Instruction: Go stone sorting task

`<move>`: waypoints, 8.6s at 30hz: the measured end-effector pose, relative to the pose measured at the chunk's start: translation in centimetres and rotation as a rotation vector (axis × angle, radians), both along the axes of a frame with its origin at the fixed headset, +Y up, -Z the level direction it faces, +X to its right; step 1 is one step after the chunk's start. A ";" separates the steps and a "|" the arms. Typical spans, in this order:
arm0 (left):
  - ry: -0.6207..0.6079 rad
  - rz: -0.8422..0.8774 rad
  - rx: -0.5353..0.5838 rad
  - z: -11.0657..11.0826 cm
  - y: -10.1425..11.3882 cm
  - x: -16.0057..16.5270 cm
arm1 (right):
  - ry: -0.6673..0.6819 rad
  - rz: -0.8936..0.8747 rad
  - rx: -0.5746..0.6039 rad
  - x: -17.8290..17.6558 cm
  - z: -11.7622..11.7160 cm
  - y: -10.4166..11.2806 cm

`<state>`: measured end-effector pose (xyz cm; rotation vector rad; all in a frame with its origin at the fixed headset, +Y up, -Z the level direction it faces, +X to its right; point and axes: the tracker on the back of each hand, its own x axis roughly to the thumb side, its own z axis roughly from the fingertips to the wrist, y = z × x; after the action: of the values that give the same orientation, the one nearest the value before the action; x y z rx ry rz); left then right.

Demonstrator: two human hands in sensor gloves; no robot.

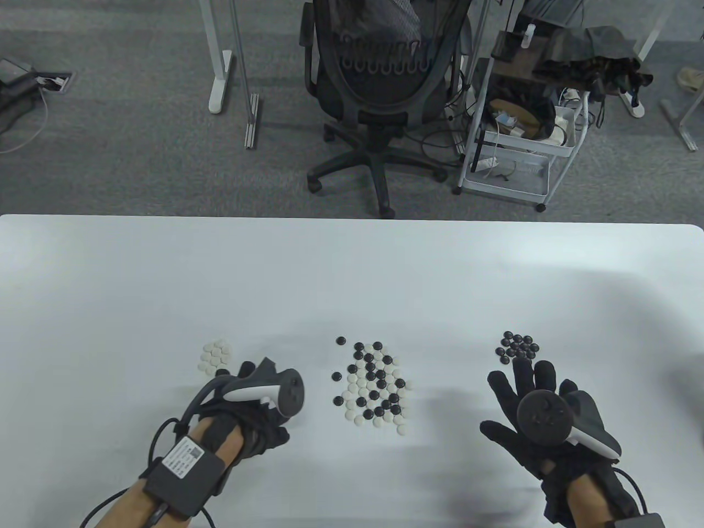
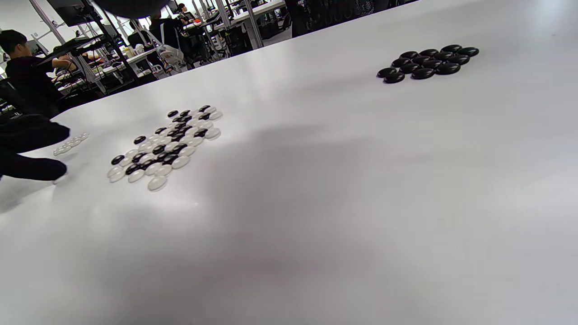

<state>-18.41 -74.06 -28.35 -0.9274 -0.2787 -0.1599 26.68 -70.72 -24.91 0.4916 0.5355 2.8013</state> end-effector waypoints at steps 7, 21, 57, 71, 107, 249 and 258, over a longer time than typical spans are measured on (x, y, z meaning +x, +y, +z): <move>0.329 -0.009 0.031 -0.9 0.1 -9.1 | 0.006 0.014 -0.014 -0.2 -0.1 -0.3; 0.519 0.088 0.051 -3.6 -0.8 -12.4 | -0.003 0.011 -0.019 -0.1 -0.1 -0.2; -0.216 0.122 -0.021 -2.3 1.7 10.9 | -0.002 0.003 -0.001 0.0 0.0 -0.1; -0.177 0.028 -0.011 0.5 -0.5 6.0 | 0.000 0.000 0.013 0.0 0.2 0.1; 0.365 0.005 0.134 -3.5 1.7 -8.2 | -0.009 0.005 0.003 0.1 0.0 0.0; 0.053 0.185 0.071 -6.5 3.9 3.5 | -0.008 0.016 -0.031 0.0 0.1 0.1; -0.197 0.185 0.025 -4.7 1.4 10.3 | -0.008 0.014 -0.029 0.0 0.2 0.0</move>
<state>-8.12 -72.66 -33.07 -0.8568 -0.5412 -0.0836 26.65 -70.69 -24.76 0.4728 0.5801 2.8034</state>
